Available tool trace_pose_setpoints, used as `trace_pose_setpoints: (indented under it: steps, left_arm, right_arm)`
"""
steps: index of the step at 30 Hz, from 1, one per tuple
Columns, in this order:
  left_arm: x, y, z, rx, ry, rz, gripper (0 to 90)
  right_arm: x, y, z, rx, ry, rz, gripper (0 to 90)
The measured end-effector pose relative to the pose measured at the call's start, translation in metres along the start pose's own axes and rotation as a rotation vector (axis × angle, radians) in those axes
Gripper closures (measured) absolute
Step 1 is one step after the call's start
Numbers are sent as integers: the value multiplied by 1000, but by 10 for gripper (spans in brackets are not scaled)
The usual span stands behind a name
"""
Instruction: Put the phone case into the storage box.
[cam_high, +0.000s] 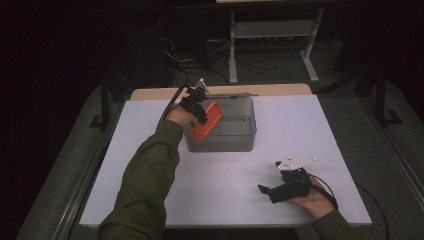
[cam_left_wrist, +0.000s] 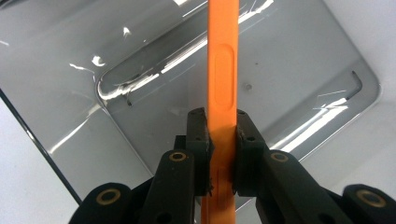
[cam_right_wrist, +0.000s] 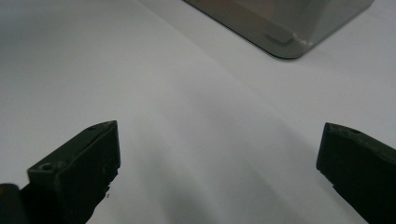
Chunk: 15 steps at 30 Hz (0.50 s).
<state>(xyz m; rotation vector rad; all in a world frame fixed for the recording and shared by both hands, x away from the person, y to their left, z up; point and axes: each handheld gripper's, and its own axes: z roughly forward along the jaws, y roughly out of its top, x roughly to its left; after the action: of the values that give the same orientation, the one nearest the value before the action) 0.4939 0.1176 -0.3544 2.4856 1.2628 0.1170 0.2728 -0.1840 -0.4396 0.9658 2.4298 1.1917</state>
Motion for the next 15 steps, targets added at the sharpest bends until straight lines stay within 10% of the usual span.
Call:
trace_pose_setpoints:
  steps: [15]
  left_arm:
    - [3, 1, -3, 8, 20, -151, 793]
  right_arm:
    - [4, 1, 1, -5, 14, -18, 0]
